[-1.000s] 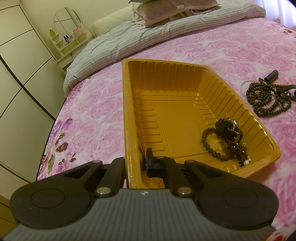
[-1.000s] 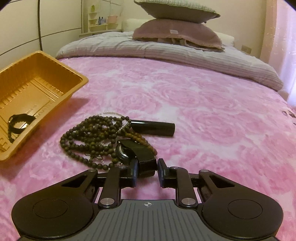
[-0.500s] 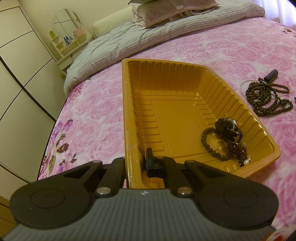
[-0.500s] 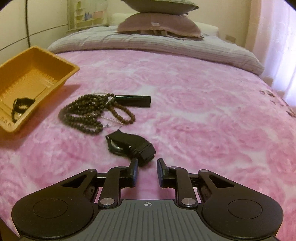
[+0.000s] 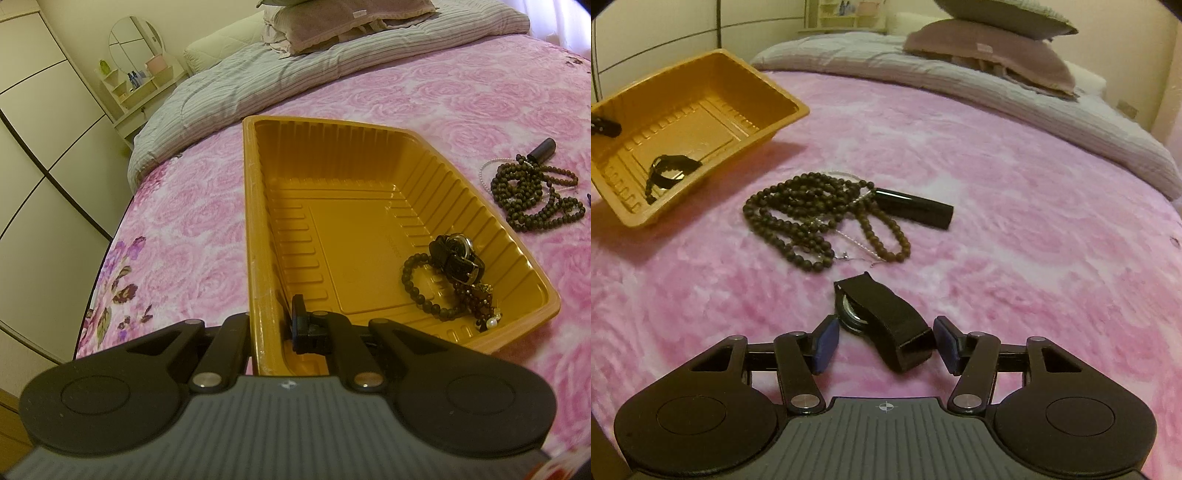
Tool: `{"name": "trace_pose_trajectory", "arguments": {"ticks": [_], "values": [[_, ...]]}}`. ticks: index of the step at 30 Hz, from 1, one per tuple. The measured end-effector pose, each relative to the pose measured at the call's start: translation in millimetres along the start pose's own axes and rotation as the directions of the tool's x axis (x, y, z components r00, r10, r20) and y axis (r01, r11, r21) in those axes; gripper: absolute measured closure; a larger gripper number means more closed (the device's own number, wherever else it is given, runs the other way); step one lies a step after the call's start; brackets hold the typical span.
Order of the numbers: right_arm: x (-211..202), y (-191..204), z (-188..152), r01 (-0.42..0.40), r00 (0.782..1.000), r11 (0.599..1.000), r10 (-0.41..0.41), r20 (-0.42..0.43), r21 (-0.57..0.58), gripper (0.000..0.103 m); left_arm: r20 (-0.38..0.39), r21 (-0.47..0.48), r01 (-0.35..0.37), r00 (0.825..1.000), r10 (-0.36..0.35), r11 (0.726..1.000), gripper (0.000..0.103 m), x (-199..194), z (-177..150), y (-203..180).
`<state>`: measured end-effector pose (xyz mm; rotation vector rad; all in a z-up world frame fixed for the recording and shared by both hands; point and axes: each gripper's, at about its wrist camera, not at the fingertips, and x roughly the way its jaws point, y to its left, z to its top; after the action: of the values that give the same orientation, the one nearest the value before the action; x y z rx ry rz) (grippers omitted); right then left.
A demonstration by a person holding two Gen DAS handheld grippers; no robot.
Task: Organize jewelry
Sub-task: 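Grasp the second black-strap watch by its strap with the right gripper, then carry the watch into the tray and open the right gripper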
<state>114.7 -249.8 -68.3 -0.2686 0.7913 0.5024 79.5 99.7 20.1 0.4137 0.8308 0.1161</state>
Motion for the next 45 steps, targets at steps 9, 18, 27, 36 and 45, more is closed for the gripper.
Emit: {"name": "trace_pose_trajectory", "arguments": {"ticks": [9, 18, 27, 36, 45], "values": [[-5.0, 3.6, 3.5, -0.052, 0.998, 0.999, 0.052, -0.037, -0.011, 0.062, 0.000, 0.000, -0.001, 1.000, 0.001, 1.000, 0.099, 0.0, 0.0, -0.3], [1.7, -1.4, 11.3, -0.050, 0.998, 0.999, 0.051, -0.036, 0.020, 0.079, 0.000, 0.001, -0.001, 1.000, 0.001, 1.000, 0.099, -0.2, -0.1, -0.1], [-21.9, -1.5, 11.7, -0.002, 1.000, 0.998, 0.001, 0.026, 0.061, 0.081, 0.001, 0.003, -0.001, 1.000, 0.001, 1.000, 0.099, -0.4, -0.3, 0.0], [-39.8, -2.1, 31.2, 0.036, 0.996, 0.997, -0.041, 0.080, 0.066, 0.081, 0.001, 0.004, 0.001, 1.000, -0.001, 1.000, 0.099, -0.2, 0.3, -0.4], [-40.7, 11.2, 48.4, 0.019, 0.994, 0.999, -0.023, 0.104, 0.031, 0.081, 0.002, 0.005, 0.000, 1.000, 0.000, 1.000, 0.099, 0.3, 1.0, -1.5]]}}
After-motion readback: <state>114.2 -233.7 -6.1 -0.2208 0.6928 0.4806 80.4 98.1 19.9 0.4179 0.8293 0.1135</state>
